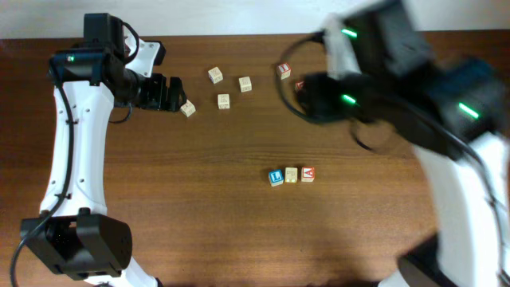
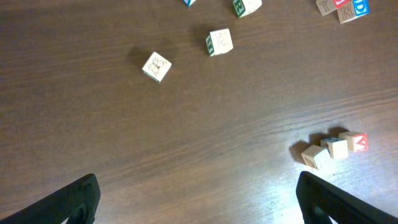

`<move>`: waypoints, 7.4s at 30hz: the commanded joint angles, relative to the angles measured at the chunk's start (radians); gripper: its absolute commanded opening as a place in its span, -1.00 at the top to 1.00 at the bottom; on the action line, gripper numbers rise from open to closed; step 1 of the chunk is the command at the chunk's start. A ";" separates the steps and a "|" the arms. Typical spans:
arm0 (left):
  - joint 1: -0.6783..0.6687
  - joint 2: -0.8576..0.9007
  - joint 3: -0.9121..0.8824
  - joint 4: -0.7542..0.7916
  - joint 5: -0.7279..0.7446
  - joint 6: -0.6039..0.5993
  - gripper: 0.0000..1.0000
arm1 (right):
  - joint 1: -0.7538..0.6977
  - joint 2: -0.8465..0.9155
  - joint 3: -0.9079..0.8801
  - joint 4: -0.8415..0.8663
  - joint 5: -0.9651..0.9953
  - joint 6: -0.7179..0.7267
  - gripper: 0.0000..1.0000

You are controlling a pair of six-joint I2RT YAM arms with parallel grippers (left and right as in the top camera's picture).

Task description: Rotate 3 blocks

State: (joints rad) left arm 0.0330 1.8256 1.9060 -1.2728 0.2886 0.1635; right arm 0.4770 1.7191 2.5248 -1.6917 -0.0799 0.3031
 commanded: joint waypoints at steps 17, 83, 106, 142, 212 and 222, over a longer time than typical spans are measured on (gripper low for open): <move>-0.230 0.079 -0.143 0.076 -0.107 -0.444 0.60 | -0.314 -0.162 -1.350 0.666 -0.197 0.054 0.60; -0.123 0.240 -0.160 0.232 -0.200 -0.551 0.94 | 0.180 0.279 -1.145 0.921 0.058 0.199 0.46; -0.417 0.240 -0.338 0.132 -0.027 -0.702 1.00 | -0.131 0.283 -1.155 0.616 -0.172 0.045 0.30; -0.447 0.240 -0.468 0.337 0.108 -0.551 1.00 | -0.179 0.283 -1.207 0.805 -0.354 0.087 0.37; -0.467 0.015 -0.826 0.712 0.108 -0.589 1.00 | -0.227 0.140 -1.493 1.108 -0.530 0.044 0.92; -0.470 0.019 -0.826 0.711 0.067 -0.641 1.00 | -0.227 0.141 -1.493 1.106 -0.537 0.054 0.91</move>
State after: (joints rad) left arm -0.4320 1.8256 1.0882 -0.5705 0.3634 -0.4690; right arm 0.2394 1.8473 1.0389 -0.5888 -0.5972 0.3588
